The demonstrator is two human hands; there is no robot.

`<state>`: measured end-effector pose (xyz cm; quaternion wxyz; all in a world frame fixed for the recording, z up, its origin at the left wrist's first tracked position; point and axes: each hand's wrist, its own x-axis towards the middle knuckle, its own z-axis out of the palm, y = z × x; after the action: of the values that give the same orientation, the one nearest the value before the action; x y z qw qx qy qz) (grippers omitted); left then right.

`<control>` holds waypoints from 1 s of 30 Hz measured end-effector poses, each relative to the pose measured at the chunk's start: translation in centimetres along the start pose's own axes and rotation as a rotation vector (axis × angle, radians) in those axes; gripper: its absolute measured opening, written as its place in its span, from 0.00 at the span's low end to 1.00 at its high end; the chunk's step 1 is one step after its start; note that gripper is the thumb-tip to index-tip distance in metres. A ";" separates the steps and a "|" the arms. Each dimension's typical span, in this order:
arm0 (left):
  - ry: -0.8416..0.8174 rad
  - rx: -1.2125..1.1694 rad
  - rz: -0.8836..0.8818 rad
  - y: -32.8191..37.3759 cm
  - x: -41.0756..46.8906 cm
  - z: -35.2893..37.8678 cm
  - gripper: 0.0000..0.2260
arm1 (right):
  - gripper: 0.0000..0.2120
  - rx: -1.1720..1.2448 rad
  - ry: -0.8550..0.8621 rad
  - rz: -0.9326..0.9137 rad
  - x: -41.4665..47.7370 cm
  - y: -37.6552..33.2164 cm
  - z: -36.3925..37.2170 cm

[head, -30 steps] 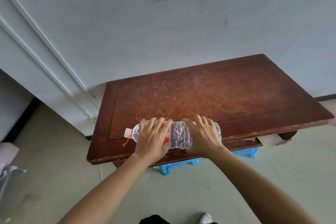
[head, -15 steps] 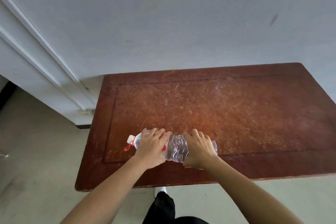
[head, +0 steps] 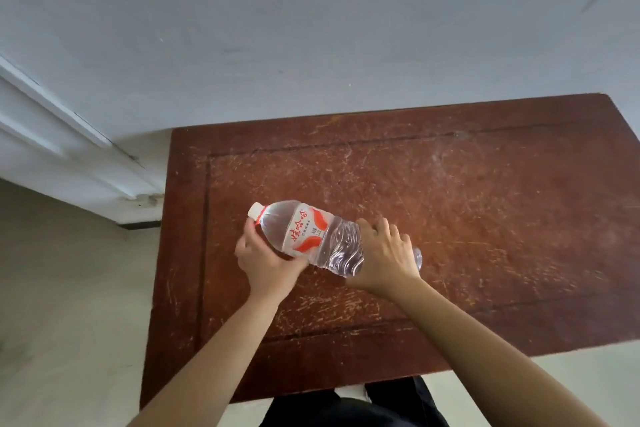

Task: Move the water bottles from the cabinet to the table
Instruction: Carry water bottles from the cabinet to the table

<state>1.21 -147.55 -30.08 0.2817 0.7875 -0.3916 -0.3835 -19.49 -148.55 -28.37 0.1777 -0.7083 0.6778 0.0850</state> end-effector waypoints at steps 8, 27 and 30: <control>-0.305 -0.614 -0.624 2.4 1.7 1.7 0.41 | 0.54 -0.004 -0.053 -0.078 1.0 1.0 0.4; 0.016 -0.603 0.035 14.8 1.2 -0.9 0.42 | 0.47 0.451 0.315 -0.252 6.9 1.4 -3.9; 0.132 -0.456 0.299 17.3 2.2 -0.7 0.43 | 0.47 0.667 0.336 -0.225 9.5 -0.2 -5.7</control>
<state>-4.30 -158.52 -17.62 0.5301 0.6605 -0.3877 -0.3638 -19.37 -159.50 -26.52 0.2930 -0.6855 0.6060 -0.2774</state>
